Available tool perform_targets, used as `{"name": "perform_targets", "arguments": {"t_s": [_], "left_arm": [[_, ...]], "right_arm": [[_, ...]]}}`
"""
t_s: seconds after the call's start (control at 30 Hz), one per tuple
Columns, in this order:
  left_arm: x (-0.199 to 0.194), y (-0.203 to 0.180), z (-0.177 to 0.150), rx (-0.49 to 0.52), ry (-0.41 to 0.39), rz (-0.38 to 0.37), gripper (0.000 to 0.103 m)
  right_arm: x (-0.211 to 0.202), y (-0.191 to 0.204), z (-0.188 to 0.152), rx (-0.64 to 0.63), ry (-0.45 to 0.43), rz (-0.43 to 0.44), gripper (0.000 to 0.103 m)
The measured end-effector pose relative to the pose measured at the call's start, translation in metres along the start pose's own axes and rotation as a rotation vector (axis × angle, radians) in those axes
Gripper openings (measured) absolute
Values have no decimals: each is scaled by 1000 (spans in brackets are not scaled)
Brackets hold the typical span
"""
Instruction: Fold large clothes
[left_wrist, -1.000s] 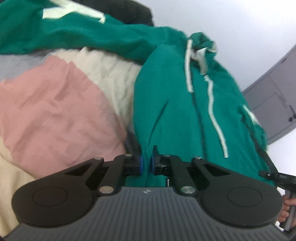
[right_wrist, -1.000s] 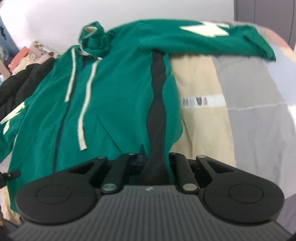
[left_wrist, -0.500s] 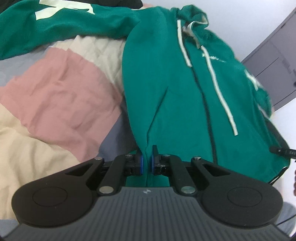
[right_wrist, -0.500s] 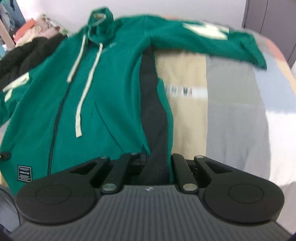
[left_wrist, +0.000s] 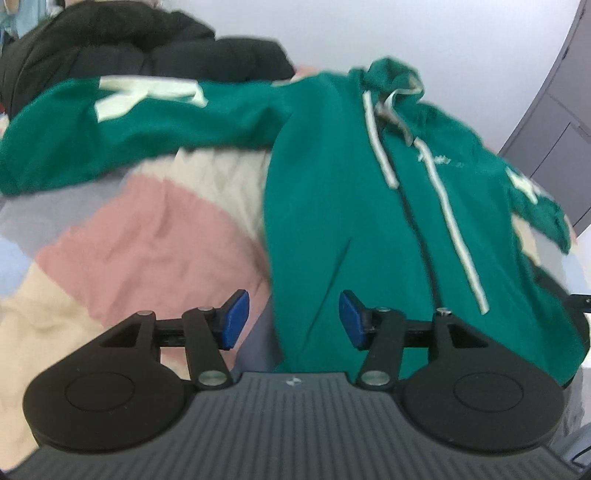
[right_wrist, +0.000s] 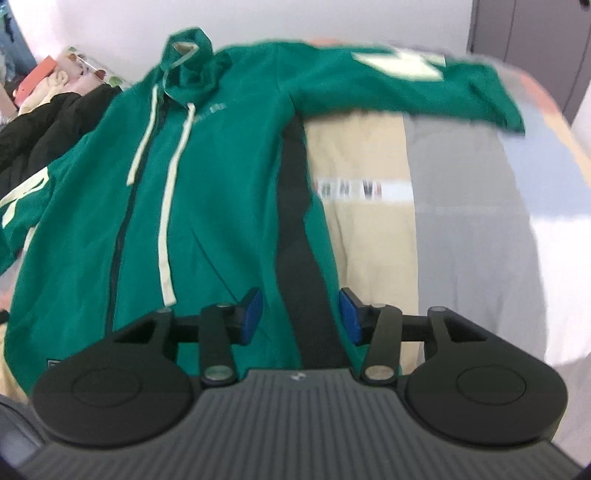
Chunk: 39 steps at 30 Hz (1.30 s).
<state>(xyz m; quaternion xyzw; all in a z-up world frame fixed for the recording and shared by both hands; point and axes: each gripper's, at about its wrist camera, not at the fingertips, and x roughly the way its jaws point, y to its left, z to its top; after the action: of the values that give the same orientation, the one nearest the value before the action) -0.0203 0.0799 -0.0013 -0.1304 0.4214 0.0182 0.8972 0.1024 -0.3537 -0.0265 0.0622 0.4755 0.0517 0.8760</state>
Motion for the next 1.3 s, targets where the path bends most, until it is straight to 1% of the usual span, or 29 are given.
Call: {"name": "perform_targets", "arguments": {"t_s": [0.03,0.1,0.2,0.37,0.4,0.47,0.63,0.73,0.83,0.97,1.1,1.3], "left_arm": [[-3,-4,3,7,-15,-8,60],[-5,-19,9,34,-41,-26,60],[1,-42,15,55,-69,-52,60],[22,-74,17,68,-78,-118,60],[26,-78,17,62,-82,-133,60],[36,-84,16,39,-77,-160,60],[61,-97,14,52,-115,-156,60],[76,-98,14,65,-124,-141,60],[91,-97,11,70,-114,-131,60],[111,-97,7,80,-92,-114,60],[127,-95,2,91,-69,-95,60],[144,-96,-6,127,-47,-67,60]], "right_arm": [[-3,4,3,0,-20,4,50],[-8,13,9,-6,-65,30,49],[-9,37,14,-41,-109,69,48],[1,77,12,-76,-151,132,48],[4,83,12,-83,-152,150,48],[5,90,11,-89,-186,176,48],[12,97,1,-73,-240,212,48],[25,97,-5,-74,-252,199,48],[36,95,-9,-71,-252,195,48],[52,96,-14,-84,-238,169,48],[72,95,-15,-94,-219,119,48],[111,99,-20,-105,-103,73,48]]}}
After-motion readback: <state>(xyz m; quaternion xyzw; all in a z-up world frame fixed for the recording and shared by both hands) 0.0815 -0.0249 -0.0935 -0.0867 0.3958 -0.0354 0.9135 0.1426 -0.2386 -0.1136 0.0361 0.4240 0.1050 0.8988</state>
